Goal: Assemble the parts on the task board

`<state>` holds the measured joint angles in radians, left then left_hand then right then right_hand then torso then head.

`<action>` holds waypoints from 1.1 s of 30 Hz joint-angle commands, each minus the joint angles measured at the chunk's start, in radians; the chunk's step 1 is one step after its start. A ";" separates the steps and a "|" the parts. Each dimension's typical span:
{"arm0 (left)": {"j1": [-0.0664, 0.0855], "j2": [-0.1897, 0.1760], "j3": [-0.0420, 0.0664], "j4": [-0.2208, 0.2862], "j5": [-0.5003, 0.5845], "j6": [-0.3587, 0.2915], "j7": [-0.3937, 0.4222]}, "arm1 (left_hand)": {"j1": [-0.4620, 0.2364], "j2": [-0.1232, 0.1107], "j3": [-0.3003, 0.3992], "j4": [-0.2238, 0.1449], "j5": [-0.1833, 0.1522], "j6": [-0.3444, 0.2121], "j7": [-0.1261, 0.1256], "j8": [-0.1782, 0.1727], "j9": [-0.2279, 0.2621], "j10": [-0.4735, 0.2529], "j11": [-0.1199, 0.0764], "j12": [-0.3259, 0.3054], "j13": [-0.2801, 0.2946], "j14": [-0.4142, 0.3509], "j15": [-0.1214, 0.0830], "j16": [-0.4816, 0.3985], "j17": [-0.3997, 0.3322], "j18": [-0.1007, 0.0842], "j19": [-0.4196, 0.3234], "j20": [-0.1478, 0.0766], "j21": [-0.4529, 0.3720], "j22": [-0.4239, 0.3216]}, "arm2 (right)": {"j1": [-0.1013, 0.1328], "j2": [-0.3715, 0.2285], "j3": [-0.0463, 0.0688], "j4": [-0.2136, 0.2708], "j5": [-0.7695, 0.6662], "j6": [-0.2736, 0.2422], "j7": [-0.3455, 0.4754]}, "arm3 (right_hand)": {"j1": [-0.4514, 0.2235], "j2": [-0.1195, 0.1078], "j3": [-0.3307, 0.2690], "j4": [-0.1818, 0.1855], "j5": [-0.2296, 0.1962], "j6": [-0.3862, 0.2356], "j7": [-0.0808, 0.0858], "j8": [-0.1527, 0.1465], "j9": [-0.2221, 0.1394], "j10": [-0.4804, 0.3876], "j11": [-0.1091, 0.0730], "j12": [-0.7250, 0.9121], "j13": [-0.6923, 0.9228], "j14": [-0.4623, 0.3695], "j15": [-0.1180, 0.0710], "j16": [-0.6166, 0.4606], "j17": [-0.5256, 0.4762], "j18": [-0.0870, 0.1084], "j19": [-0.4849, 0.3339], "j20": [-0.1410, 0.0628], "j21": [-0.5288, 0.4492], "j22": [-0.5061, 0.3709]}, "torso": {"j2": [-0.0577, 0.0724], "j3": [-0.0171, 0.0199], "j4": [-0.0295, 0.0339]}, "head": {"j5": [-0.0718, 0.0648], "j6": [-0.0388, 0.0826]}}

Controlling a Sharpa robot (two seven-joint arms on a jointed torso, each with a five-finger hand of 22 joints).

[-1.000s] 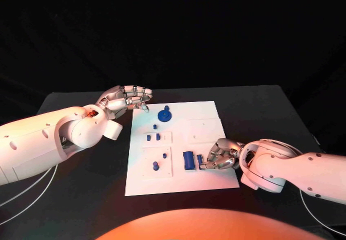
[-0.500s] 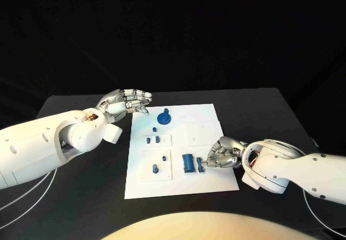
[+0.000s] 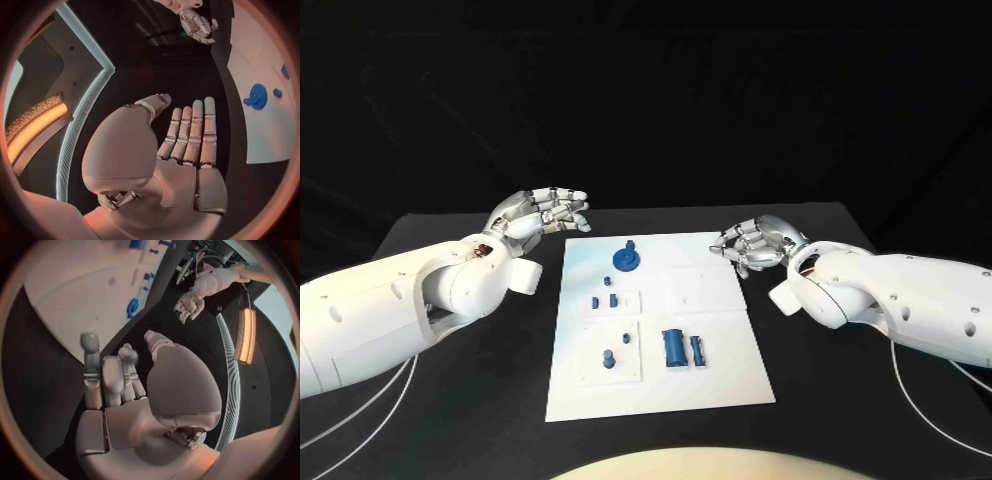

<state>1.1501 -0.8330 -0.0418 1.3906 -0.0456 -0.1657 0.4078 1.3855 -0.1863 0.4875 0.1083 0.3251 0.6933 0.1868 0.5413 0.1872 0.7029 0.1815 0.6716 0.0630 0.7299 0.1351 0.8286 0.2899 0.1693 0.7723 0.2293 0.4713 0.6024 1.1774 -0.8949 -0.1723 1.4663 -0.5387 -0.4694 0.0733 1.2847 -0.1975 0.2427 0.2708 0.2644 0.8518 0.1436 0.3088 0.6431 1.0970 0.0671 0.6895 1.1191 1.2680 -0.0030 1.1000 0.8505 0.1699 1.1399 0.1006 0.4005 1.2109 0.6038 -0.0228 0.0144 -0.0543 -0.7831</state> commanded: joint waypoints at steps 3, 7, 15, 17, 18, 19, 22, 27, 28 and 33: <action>-0.001 0.038 0.001 -0.065 0.088 -0.142 0.132 | 0.004 -0.021 0.011 0.019 -0.010 0.026 0.024 -0.013 -0.024 0.066 0.007 -0.142 -0.001 -0.016 0.021 -0.198 -0.075 0.011 -0.011 0.032 -0.137 -0.102 | 0.006 0.073 0.009 -0.128 0.325 0.057 0.270 | 0.053 0.005 0.030 0.010 -0.033 -0.051 0.040 -0.019 -0.037 -0.143 0.042 -0.181 -0.186 -0.190 0.046 -0.252 -0.201 0.004 -0.105 0.042 -0.164 -0.122 | -0.015 -0.0020 0.0034 | 0.002 0.038; -0.001 0.092 0.001 -0.140 0.111 -0.210 0.175 | 0.012 -0.025 -0.013 0.035 -0.019 0.005 0.000 -0.087 -0.062 0.089 0.015 -0.309 -0.002 -0.006 0.043 -0.403 -0.121 0.007 -0.016 0.059 -0.292 -0.234 | 0.007 0.143 0.017 -0.249 0.365 0.103 0.333 | 0.094 0.004 0.095 0.006 -0.090 -0.046 0.058 -0.054 -0.113 -0.159 0.077 -0.384 -0.504 -0.306 0.094 -0.511 -0.353 0.010 -0.192 0.102 -0.338 -0.320 | -0.028 0.0006 0.0091 | 0.009 0.064; -0.007 0.101 0.003 -0.135 0.068 -0.171 0.108 | -0.544 0.186 -0.487 -0.108 -0.325 -0.693 -0.187 -0.541 -0.187 -0.703 -0.181 -0.672 -0.063 -0.730 -0.135 -0.829 -0.290 -0.169 -0.772 -0.229 -0.471 -0.602 | -0.002 0.157 0.030 -0.247 0.302 0.023 0.251 | -0.456 0.198 -0.243 -0.271 -0.264 -0.852 -0.144 -0.309 -0.643 -1.097 -0.067 -0.690 -1.119 -1.268 0.003 -1.100 -0.851 -0.170 -1.140 -0.101 -0.400 -1.211 | -0.025 0.0022 0.0040 | 0.013 0.072; -0.012 0.098 0.005 -0.118 0.067 -0.195 0.108 | -0.605 0.186 -0.487 -0.108 -0.325 -0.693 -0.187 -0.541 -0.187 -0.703 -0.181 -0.672 -0.063 -0.730 -0.135 -0.829 -0.290 -0.169 -0.772 -0.229 -0.471 -0.602 | -0.011 0.154 0.040 -0.223 0.318 0.001 0.265 | -0.517 0.198 -0.243 -0.271 -0.264 -0.852 -0.144 -0.309 -0.643 -1.097 -0.067 -0.690 -1.119 -1.268 0.003 -1.100 -0.851 -0.170 -1.140 -0.101 -0.400 -1.211 | -0.029 0.0044 0.0021 | 0.017 0.084; -0.015 0.097 0.006 -0.107 0.066 -0.210 0.109 | -0.634 0.186 -0.487 -0.108 -0.325 -0.693 -0.187 -0.541 -0.187 -0.703 -0.181 -0.672 -0.063 -0.730 -0.135 -0.829 -0.290 -0.169 -0.772 -0.229 -0.471 -0.602 | -0.016 0.152 0.046 -0.208 0.328 -0.013 0.273 | -0.545 0.198 -0.243 -0.271 -0.264 -0.852 -0.144 -0.309 -0.643 -1.097 -0.067 -0.690 -1.119 -1.268 0.003 -1.100 -0.851 -0.170 -1.140 -0.101 -0.400 -1.211 | -0.031 0.0057 0.0009 | 0.020 0.091; -0.019 0.095 0.008 -0.095 0.065 -0.226 0.109 | -0.661 0.186 -0.487 -0.108 -0.325 -0.693 -0.187 -0.541 -0.187 -0.703 -0.181 -0.672 -0.063 -0.730 -0.135 -0.829 -0.290 -0.169 -0.772 -0.229 -0.471 -0.602 | -0.022 0.150 0.053 -0.192 0.339 -0.028 0.282 | -0.573 0.198 -0.243 -0.271 -0.264 -0.852 -0.144 -0.309 -0.643 -1.097 -0.067 -0.690 -1.119 -1.268 0.003 -1.100 -0.851 -0.170 -1.140 -0.101 -0.400 -1.211 | -0.034 0.0073 -0.0005 | 0.023 0.099; -0.032 0.088 0.013 -0.050 0.062 -0.288 0.109 | -1.385 0.186 -0.487 -0.108 -0.325 -0.693 -0.187 -0.541 -0.187 -0.703 -0.181 -0.672 -0.063 -0.730 -0.135 -0.829 -0.290 -0.169 -0.772 -0.229 -0.471 -0.602 | -0.044 0.143 0.078 -0.130 0.381 -0.085 0.316 | -1.285 0.198 -0.243 -0.271 -0.264 -0.852 -0.144 -0.309 -0.643 -1.097 -0.067 -0.690 -1.119 -1.268 0.003 -1.100 -0.851 -0.170 -1.140 -0.101 -0.400 -1.211 | -0.043 0.0129 -0.0055 | 0.034 0.130; -0.062 0.073 0.026 0.049 0.055 -0.425 0.111 | -1.385 0.186 -0.487 -0.108 -0.325 -0.693 -0.187 -0.541 -0.187 -0.703 -0.181 -0.672 -0.063 -0.730 -0.135 -0.829 -0.290 -0.169 -0.772 -0.229 -0.471 -0.602 | -0.088 0.128 0.127 -0.007 0.464 -0.198 0.385 | -1.285 0.198 -0.243 -0.271 -0.264 -0.852 -0.144 -0.309 -0.643 -1.097 -0.067 -0.690 -1.119 -1.268 0.003 -1.100 -0.851 -0.170 -1.140 -0.101 -0.400 -1.211 | -0.055 0.0201 -0.0120 | 0.049 0.169; -0.067 0.070 0.028 0.068 0.054 -0.451 0.111 | -1.385 0.186 -0.487 -0.108 -0.325 -0.693 -0.187 -0.541 -0.187 -0.703 -0.181 -0.672 -0.063 -0.730 -0.135 -0.829 -0.290 -0.169 -0.772 -0.229 -0.471 -0.602 | -0.095 0.126 0.136 0.013 0.478 -0.217 0.396 | -1.285 0.198 -0.243 -0.271 -0.264 -0.852 -0.144 -0.309 -0.643 -1.097 -0.067 -0.690 -1.119 -1.268 0.003 -1.100 -0.851 -0.170 -1.140 -0.101 -0.400 -1.211 | -0.057 0.0211 -0.0128 | 0.051 0.174; -0.090 0.058 0.037 0.145 0.048 -0.557 0.112 | -1.385 0.186 -0.487 -0.108 -0.325 -0.693 -0.187 -0.541 -0.187 -0.703 -0.181 -0.672 -0.063 -0.730 -0.135 -0.829 -0.290 -0.169 -0.772 -0.229 -0.471 -0.602 | -0.122 0.117 0.166 0.087 0.528 -0.286 0.438 | -1.285 0.198 -0.243 -0.271 -0.264 -0.852 -0.144 -0.309 -0.643 -1.097 -0.067 -0.690 -1.119 -1.268 0.003 -1.100 -0.851 -0.170 -1.140 -0.101 -0.400 -1.211 | -0.060 0.0228 -0.0144 | 0.054 0.183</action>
<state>1.0634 -0.7735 -0.0059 1.5233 0.0187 -0.5977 0.5116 0.1197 -0.0050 0.0165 0.0014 0.0115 0.0231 0.0063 0.0131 0.0036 0.0259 0.0043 0.0114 0.0027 0.0239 0.0030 0.0112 0.0042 0.0207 0.0231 0.0050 0.0065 0.0082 1.0589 -0.7761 -0.0078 1.5437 -0.0774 -0.6654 0.4335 0.1175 -0.0050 0.0136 0.0065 0.0076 0.0256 0.0062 0.0073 0.0118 0.0272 0.0042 0.0105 0.0105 0.0264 0.0037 0.0140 0.0102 0.0138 0.0259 0.0040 0.0048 0.0184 0.5481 -0.0025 0.0022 -0.0014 -0.6050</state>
